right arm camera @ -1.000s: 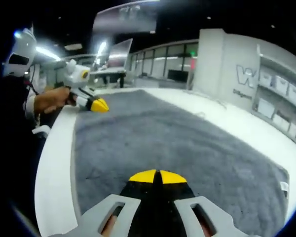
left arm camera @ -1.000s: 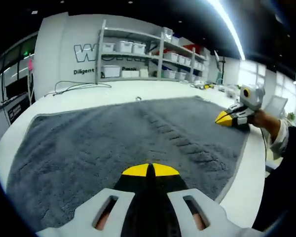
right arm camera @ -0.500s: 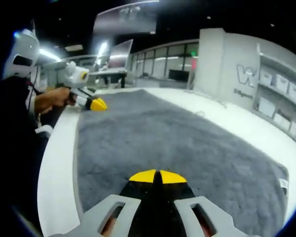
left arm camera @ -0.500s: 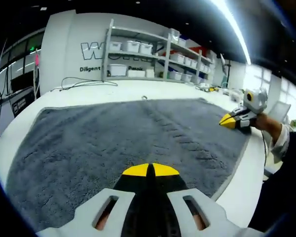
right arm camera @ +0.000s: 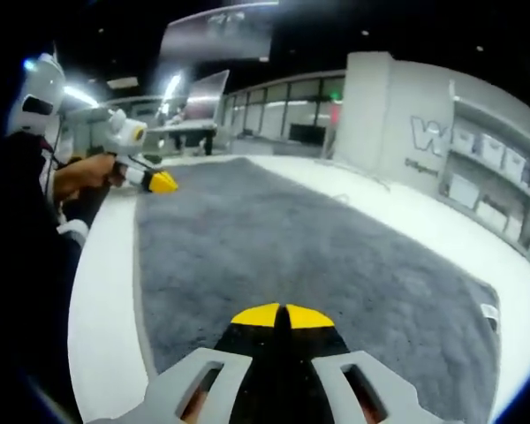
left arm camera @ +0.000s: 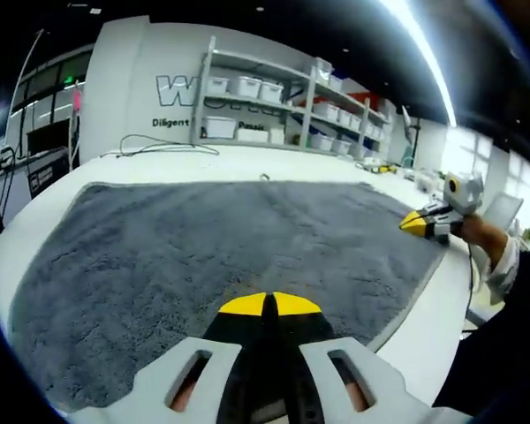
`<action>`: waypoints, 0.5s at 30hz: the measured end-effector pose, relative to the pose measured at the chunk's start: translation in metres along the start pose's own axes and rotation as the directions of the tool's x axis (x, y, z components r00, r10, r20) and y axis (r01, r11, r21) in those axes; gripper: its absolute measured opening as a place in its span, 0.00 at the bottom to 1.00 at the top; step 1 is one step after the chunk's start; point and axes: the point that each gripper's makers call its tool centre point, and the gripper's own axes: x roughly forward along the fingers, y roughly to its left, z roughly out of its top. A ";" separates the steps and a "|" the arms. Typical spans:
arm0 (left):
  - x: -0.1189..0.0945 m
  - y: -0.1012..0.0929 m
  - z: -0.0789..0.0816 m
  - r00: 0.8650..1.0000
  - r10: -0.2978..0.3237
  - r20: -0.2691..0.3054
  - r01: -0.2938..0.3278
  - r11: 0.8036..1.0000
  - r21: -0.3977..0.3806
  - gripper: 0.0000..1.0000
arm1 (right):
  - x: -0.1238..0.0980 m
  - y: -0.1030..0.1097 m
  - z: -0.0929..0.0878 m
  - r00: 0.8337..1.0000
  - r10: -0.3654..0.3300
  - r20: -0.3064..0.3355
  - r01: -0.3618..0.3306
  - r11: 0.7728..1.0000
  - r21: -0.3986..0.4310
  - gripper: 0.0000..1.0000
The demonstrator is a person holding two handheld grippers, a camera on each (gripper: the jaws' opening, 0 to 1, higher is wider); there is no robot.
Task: Open the folded towel by lifting each exposed corner and separating the folded layers until the towel lies flat within the target outline without major curled edges
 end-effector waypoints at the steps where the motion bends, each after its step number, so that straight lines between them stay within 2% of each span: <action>1: -0.002 -0.002 -0.001 1.000 0.002 0.000 -0.002 1.000 0.005 0.01 | -0.003 0.000 -0.001 1.000 -0.010 -0.003 0.010 1.000 -0.002 0.00; 6: -0.010 -0.006 -0.005 1.000 0.009 0.002 -0.009 1.000 0.029 0.01 | -0.019 -0.002 -0.008 0.998 -0.061 -0.022 0.060 0.998 -0.034 0.00; 15: -0.021 -0.017 -0.013 1.000 0.007 -0.003 -0.007 0.999 0.046 0.01 | -0.039 0.001 -0.018 0.996 -0.085 -0.011 0.085 0.996 -0.020 0.00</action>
